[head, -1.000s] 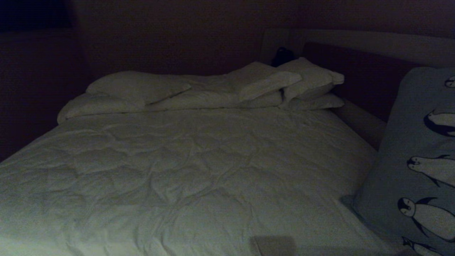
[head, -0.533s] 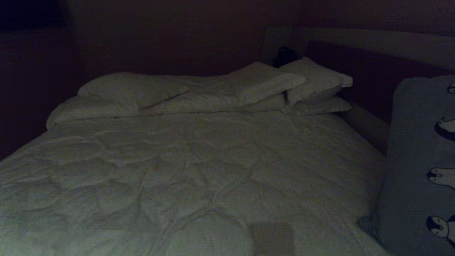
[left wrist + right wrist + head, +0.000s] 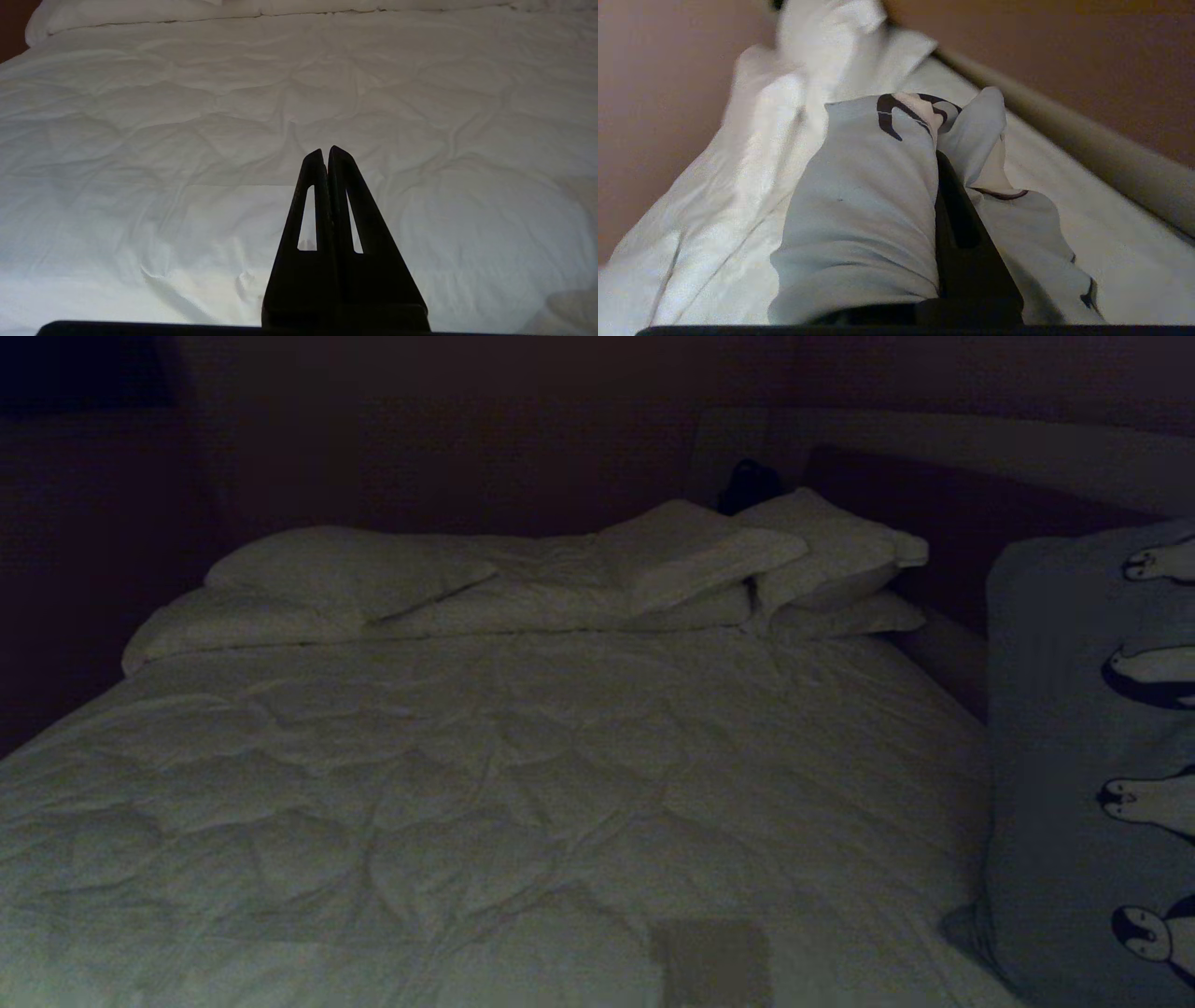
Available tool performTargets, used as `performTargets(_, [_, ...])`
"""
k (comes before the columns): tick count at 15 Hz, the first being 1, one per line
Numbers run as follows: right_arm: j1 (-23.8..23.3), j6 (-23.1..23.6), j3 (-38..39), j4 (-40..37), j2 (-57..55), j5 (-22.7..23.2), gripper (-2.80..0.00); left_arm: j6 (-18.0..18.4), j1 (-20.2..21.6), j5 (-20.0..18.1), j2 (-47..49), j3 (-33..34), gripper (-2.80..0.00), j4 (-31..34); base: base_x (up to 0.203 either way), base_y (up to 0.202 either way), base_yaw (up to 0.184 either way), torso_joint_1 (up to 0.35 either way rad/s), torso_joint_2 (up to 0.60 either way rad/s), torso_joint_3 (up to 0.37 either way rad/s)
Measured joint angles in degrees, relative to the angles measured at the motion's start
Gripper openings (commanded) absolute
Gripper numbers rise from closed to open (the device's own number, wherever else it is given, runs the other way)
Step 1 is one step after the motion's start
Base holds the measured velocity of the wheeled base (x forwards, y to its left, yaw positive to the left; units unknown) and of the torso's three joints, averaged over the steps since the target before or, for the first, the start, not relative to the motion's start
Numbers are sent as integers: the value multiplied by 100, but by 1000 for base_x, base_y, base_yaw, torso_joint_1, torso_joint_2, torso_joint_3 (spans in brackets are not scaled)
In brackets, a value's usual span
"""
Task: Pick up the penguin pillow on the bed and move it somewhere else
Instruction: Place the pillow at the bedside
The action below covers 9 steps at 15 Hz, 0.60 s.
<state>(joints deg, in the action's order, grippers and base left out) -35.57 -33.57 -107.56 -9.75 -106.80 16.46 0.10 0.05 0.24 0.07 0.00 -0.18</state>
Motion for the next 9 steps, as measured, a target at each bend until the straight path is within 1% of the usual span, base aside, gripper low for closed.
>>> performTargets(2, [315,118,-2,-2,40,-100,-280,-2,2,0,0,0,-280,-1,0,0,0,0,0,0])
performTargets(6, [978,573,-225,-11,85,-506,-280,0,2,-2,0,0,-280,0,0,0,0,0,0,0])
performTargets(9, [1236,771,-300,17,228,-660,-280,0,2,-2,0,0,-280,-4,0,0,0,0,0,0])
